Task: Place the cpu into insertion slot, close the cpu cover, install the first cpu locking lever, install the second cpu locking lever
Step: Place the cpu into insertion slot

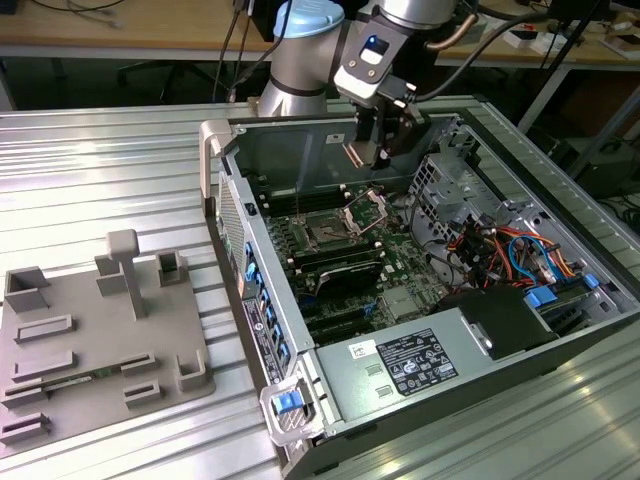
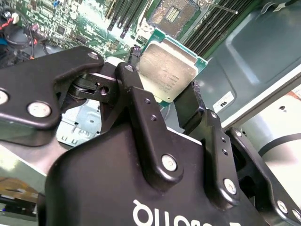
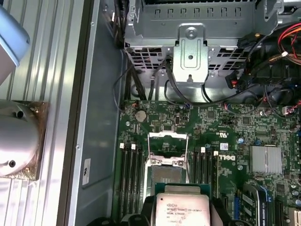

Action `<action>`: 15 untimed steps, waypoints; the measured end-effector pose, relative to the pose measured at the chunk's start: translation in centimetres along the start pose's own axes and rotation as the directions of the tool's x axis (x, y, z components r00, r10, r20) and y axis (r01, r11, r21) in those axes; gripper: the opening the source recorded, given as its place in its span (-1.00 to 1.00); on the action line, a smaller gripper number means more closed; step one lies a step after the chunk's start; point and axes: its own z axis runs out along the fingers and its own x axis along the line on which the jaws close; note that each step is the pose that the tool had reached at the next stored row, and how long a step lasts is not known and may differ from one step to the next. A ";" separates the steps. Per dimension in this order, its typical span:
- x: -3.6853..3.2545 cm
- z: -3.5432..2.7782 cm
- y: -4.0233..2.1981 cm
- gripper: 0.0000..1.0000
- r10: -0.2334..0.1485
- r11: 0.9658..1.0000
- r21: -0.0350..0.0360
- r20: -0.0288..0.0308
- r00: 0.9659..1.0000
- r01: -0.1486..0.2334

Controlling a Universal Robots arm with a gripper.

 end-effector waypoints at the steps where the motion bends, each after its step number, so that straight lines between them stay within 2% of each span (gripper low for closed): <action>1: 0.00 0.09 -0.03 0.09 0.008 1.000 0.000 0.001 1.000 -0.008; 7: 0.00 0.55 -0.26 0.09 0.042 0.999 -0.001 0.009 0.999 -0.042; 15: 0.00 0.56 -0.27 0.09 0.045 0.999 -0.001 0.010 0.999 -0.045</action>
